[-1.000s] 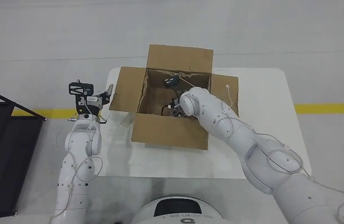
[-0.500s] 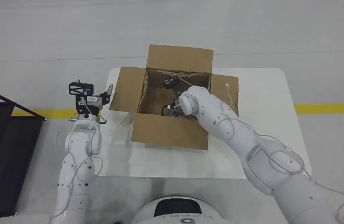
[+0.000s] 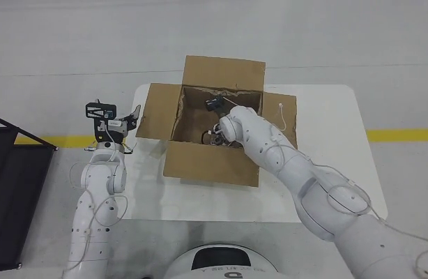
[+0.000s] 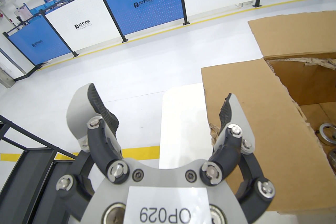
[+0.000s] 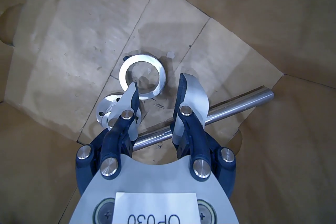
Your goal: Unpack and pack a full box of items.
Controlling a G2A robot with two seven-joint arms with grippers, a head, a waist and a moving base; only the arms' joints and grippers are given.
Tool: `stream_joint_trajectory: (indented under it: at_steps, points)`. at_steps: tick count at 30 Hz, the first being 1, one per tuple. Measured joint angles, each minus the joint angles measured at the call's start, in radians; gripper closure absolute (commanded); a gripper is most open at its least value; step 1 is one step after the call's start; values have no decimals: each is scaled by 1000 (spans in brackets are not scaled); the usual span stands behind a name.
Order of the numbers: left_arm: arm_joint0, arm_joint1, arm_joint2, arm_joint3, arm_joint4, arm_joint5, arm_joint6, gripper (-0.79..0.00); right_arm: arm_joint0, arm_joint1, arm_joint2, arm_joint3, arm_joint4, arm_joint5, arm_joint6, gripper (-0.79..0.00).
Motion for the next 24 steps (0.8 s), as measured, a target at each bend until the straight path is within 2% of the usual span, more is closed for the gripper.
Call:
stream_joint_trajectory:
  at_steps: [4,5,6,7,8,16,21,24]
  points:
    - [0,0,0,0,0,0,0,-785,9,-30,-15,45,-6,-4,-1,-265]
    - [0,0,0,0,0,0,0,-785,12,-37,-17,56,-7,-5,-1,-228]
    - [0,0,0,0,0,0,0,-785,16,-47,-21,73,-8,-6,-1,-179]
    - [0,0,0,0,0,0,0,-785,19,-53,-22,85,-8,-8,-1,-65]
    - [0,0,0,0,0,0,0,-785,23,-62,-24,101,-7,-11,0,0]
    - [0,0,0,0,0,0,0,-785,41,-95,-12,173,0,-46,-64,0]
    - [0,0,0,0,0,0,0,-785,13,-74,30,145,2,-88,-245,0]
    - [0,0,0,0,0,0,0,-785,-34,-38,72,86,-9,-137,-407,0]
